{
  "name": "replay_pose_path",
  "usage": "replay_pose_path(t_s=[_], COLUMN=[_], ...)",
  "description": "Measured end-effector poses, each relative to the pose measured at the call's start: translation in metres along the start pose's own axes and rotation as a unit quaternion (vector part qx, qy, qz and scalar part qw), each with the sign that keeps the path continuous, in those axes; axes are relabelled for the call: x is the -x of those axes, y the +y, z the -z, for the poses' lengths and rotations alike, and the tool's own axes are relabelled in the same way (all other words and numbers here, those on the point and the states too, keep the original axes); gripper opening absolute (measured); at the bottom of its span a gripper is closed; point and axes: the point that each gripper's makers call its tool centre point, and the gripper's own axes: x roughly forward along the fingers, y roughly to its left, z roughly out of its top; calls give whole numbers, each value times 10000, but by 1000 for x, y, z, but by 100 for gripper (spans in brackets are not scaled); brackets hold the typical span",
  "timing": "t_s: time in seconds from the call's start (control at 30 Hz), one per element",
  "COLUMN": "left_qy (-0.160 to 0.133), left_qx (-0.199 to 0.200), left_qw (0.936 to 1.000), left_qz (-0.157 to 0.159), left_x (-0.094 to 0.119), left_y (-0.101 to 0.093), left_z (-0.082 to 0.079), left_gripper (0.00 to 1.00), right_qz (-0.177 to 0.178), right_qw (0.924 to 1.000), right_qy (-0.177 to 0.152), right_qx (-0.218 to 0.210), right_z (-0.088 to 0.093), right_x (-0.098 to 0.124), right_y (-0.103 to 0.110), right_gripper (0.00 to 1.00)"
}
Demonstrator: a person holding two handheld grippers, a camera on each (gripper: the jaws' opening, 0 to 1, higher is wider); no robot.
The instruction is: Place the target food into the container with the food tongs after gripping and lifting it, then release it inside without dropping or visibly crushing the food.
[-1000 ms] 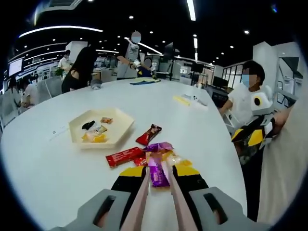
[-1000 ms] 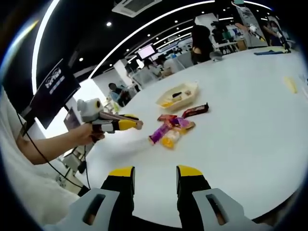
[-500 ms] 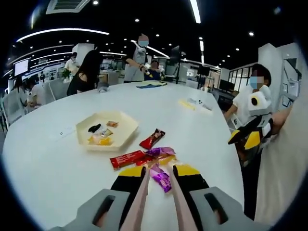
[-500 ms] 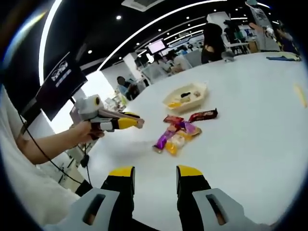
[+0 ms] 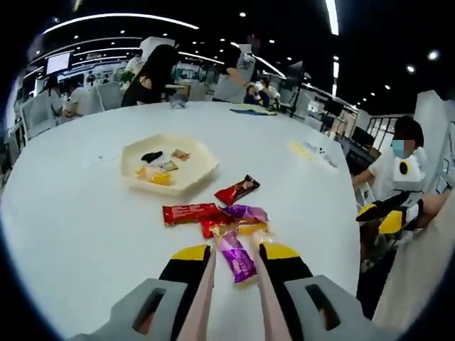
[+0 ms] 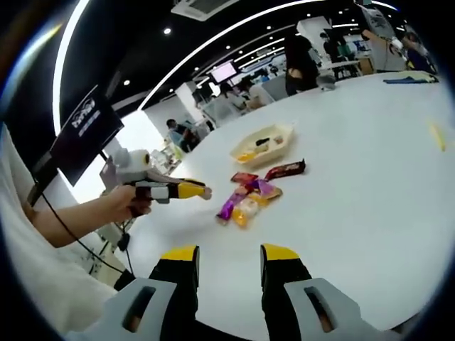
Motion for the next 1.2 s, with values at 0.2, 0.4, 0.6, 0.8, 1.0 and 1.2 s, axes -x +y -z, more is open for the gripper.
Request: replay_pose_path(t_s=[0.2, 0.4, 0.6, 0.8, 1.0, 1.2], left_qy=[403, 441, 370, 350, 495, 574], left_qx=[270, 564, 600, 505, 445, -256], left_qw=[9976, 9929, 9867, 9822, 9786, 9771], left_qz=[-486, -949, -1466, -1776, -1948, -2034], left_x=[-15, -31, -36, -39, -45, -42], left_y=[-5, -11, -2, 0, -4, 4], left_z=[17, 26, 26, 25, 29, 30], left_gripper=[26, 26, 26, 26, 25, 19], right_qz=[61, 103, 24, -49, -74, -142], right_qw=[9999, 9997, 9998, 9998, 9997, 9994], right_qy=[-83, -121, -35, 27, 40, 32], right_qx=[-112, -172, -174, -170, -249, -308], right_z=[0, -4, -3, -2, -1, 0], right_x=[6, 10, 9, 13, 14, 12], right_y=[-10, -20, -25, -30, -37, -38], right_gripper=[34, 34, 33, 33, 33, 33])
